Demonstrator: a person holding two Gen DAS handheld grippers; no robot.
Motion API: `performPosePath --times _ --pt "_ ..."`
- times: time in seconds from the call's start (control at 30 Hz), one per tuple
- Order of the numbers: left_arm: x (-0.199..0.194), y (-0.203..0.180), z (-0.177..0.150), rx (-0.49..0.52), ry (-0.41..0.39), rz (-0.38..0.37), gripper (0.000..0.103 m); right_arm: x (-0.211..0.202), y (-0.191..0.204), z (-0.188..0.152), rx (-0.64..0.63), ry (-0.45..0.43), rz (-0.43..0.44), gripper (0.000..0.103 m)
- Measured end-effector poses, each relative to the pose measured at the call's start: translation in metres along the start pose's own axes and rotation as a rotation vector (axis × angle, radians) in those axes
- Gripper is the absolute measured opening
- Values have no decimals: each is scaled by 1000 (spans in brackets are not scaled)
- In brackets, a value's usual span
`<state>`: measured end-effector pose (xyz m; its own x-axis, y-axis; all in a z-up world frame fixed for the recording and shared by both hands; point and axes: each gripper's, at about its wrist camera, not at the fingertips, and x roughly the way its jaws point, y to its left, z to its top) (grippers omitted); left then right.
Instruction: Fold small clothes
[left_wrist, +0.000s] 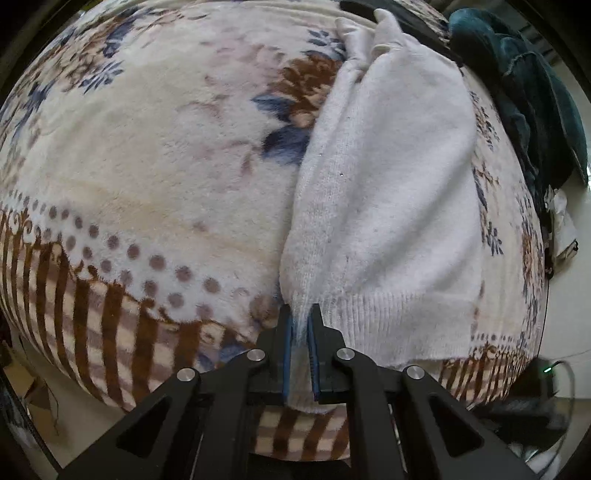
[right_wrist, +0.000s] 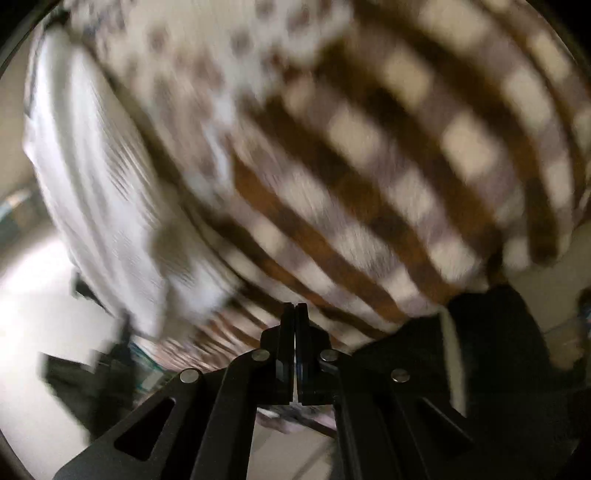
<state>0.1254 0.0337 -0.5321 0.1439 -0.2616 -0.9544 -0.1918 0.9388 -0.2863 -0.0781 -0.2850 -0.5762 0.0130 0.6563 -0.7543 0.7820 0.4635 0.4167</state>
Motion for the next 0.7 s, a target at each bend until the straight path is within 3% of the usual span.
performPosePath --times 0.03,0.07,0.1,0.13,0.27,0.33,0.37,0.4,0.5,0.7 --pt "-1 2 3 -7 3 -6 6 -6 5 2 -2 -17 38 4" --pt "0 3 6 -12 8 -11 6 -12 13 5 -14 -36 79 17" --pt "0 4 7 -12 12 -11 6 -16 19 8 -22 -46 113 40" --pt "0 5 8 -8 20 -11 6 -18 28 12 -18 -55 156 48" --pt "-2 4 8 20 39 -9 6 5 37 25 95 11 248 55" --pt "-2 5 9 29 46 -5 6 28 29 31 209 48 297 51" --pt "-1 6 10 25 49 -6 6 32 25 31 244 45 293 7" --pt "-1 8 10 19 50 -9 6 34 23 26 283 11 284 7" --pt "-6 11 9 26 40 -7 6 28 48 7 160 -29 154 5" --pt "-10 24 -2 22 33 3 6 32 48 -45 79 24 10 4"
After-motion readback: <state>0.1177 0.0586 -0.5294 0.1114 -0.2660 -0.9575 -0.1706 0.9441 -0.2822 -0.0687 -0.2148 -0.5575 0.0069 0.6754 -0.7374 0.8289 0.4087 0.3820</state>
